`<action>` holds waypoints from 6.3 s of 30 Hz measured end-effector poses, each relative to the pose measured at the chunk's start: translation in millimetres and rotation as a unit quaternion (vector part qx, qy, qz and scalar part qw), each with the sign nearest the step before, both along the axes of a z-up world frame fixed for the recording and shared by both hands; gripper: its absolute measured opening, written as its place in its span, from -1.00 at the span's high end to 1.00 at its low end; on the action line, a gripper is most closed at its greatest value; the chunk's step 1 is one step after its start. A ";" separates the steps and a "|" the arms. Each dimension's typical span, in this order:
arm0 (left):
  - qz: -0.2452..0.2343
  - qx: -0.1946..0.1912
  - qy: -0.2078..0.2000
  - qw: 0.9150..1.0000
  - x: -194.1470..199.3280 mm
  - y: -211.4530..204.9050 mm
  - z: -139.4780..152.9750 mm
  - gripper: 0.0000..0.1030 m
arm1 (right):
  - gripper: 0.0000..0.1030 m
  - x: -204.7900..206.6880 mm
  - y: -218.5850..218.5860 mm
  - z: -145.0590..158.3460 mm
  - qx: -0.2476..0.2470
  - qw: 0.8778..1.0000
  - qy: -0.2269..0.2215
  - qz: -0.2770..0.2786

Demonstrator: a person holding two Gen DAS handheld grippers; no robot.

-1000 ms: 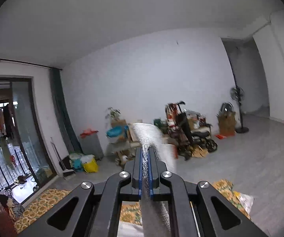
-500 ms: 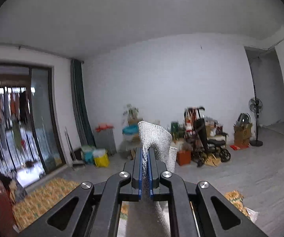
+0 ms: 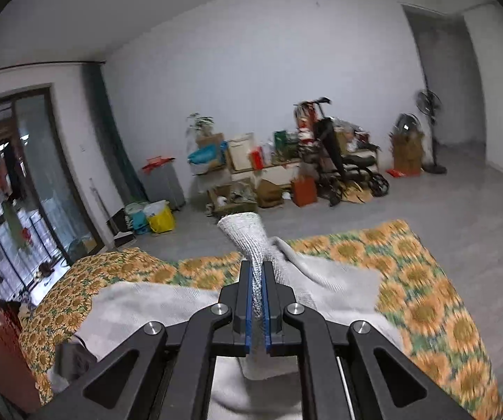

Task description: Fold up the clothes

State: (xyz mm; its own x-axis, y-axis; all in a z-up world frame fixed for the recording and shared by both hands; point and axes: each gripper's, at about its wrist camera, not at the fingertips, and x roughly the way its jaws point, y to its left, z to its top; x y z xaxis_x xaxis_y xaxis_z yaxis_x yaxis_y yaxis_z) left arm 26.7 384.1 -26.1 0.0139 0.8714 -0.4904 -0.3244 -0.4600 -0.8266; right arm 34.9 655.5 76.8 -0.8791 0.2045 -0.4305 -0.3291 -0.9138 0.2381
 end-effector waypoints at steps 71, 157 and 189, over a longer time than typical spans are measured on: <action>0.036 -0.138 0.006 0.990 -65.3 11.7 -5.2 0.82 | 0.97 -128.0 54.9 -140.7 -0.106 0.963 -0.247 0.031; 0.083 -0.146 -0.005 0.986 -6.1 -150.5 6.6 -0.37 | 0.06 -12.9 -100.5 -136.9 -0.034 0.965 -0.260 -0.002; 0.189 -0.214 0.179 0.942 2.3 -184.4 15.4 -0.39 | -0.43 12.3 -156.7 -181.1 0.082 0.967 -0.242 -0.018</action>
State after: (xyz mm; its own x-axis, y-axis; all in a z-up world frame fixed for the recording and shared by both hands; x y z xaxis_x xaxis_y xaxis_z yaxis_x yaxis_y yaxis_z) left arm 29.1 199.7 -10.8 -0.4897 0.5021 -0.7128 -0.2927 -0.8648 -0.4080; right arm 47.2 498.8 -104.3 -0.5742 0.3317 -0.7485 -0.3985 -0.9119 -0.0984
